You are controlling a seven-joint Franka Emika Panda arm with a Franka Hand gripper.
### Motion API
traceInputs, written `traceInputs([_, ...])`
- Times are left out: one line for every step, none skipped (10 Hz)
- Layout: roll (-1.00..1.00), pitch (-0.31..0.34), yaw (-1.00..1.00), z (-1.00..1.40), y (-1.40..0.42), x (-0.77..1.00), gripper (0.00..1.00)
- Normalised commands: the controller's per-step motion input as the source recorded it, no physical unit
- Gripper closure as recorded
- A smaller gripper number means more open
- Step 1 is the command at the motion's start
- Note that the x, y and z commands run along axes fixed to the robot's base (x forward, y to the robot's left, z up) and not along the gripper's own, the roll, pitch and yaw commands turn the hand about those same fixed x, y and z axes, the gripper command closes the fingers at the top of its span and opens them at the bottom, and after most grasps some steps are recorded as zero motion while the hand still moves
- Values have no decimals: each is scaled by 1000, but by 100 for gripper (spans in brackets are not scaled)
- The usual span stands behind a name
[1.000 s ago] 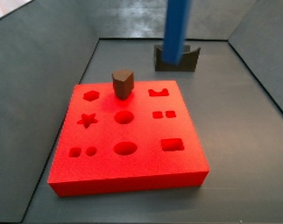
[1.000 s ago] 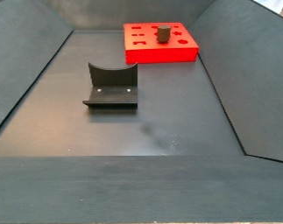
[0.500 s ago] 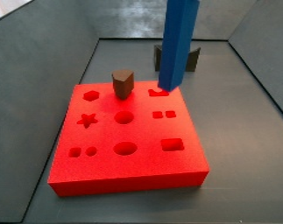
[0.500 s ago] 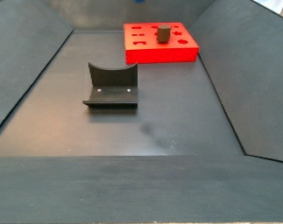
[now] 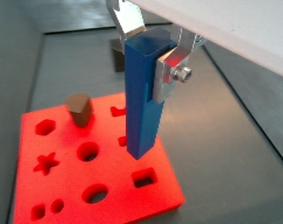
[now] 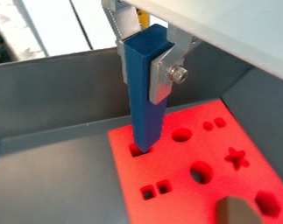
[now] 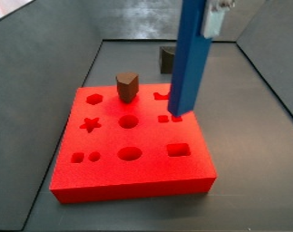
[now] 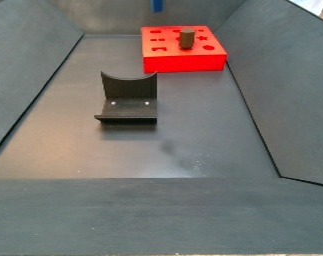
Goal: Pick up the rectangle object. Move up. Move to above the board. Insert the rectangle object.
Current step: Insert the rectangle object.
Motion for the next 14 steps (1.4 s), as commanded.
traceInputs([17,0,-757,-209,-123,266,100])
traceInputs([67,0,-783,-249,-63,234,100])
traceInputs([126,0,-809,-277,0,140,100])
traceInputs([159,9,-834,-309,0,40,100])
traceInputs([123,0,-809,-214,0,137,100])
traceInputs([66,0,-671,-217,-77,200,100])
traceInputs([21,-19,-449,-220,-97,49,100])
traceInputs([21,-31,-300,-251,-149,0,100])
traceInputs([44,0,-149,-229,-103,0,100])
traceInputs([74,0,-43,-203,-80,-9,100])
traceInputs([100,7,0,-97,-11,-26,100])
traceInputs([24,0,0,-237,-54,-40,100])
traceInputs([0,-37,0,-300,-111,-97,100])
traceInputs([0,-53,0,-223,-174,-34,100])
